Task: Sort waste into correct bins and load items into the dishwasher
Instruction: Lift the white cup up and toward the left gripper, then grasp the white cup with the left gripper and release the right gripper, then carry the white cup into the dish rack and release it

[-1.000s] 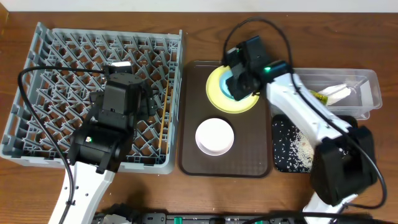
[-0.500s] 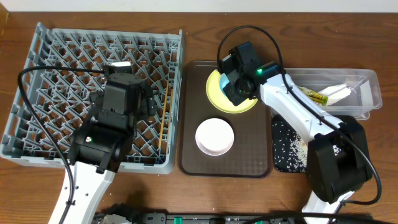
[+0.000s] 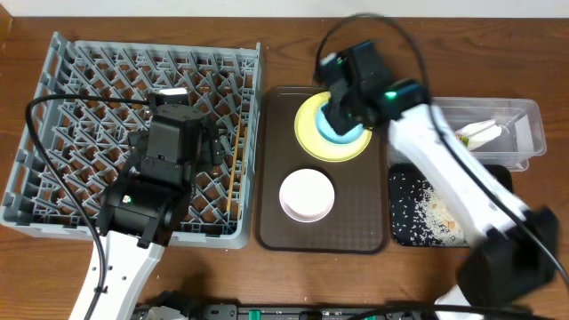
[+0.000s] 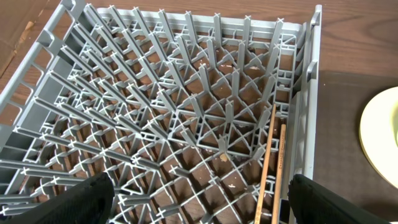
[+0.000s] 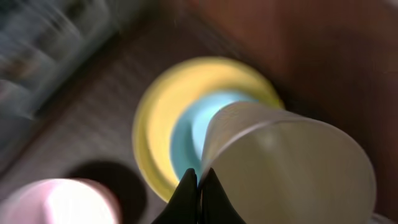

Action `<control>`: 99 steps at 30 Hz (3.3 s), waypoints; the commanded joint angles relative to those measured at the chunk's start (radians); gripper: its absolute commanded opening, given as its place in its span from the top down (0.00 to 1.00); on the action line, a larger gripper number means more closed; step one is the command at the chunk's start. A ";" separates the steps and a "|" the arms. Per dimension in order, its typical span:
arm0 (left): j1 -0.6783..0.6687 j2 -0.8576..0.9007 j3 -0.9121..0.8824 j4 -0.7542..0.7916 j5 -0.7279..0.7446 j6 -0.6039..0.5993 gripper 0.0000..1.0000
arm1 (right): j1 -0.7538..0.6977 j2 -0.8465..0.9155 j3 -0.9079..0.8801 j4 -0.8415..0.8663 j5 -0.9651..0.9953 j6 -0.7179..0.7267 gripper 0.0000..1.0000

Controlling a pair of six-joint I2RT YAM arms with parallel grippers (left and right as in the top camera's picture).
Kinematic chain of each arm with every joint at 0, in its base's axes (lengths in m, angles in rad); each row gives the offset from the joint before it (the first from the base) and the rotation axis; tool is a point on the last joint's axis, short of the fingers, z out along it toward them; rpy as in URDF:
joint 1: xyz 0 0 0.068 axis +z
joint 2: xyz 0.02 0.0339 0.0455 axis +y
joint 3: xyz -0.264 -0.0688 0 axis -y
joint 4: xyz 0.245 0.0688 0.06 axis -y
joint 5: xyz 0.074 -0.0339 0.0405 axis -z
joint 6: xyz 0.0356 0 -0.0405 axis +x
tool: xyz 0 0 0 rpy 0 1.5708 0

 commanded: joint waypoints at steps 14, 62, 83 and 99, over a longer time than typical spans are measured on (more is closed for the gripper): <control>0.001 0.001 0.017 0.111 0.493 0.026 0.09 | -0.443 -0.290 0.068 -0.027 -1.170 0.018 0.99; 0.033 -0.028 0.016 0.597 1.339 0.048 0.17 | -0.203 -0.222 0.068 0.055 -1.500 0.071 0.99; 0.081 -0.029 0.017 0.470 1.177 0.044 0.56 | -0.350 -0.222 0.068 0.260 -1.500 0.245 0.41; 0.191 0.019 0.238 -0.040 0.548 0.014 0.57 | -0.700 -0.222 0.068 -0.097 -0.829 0.245 0.14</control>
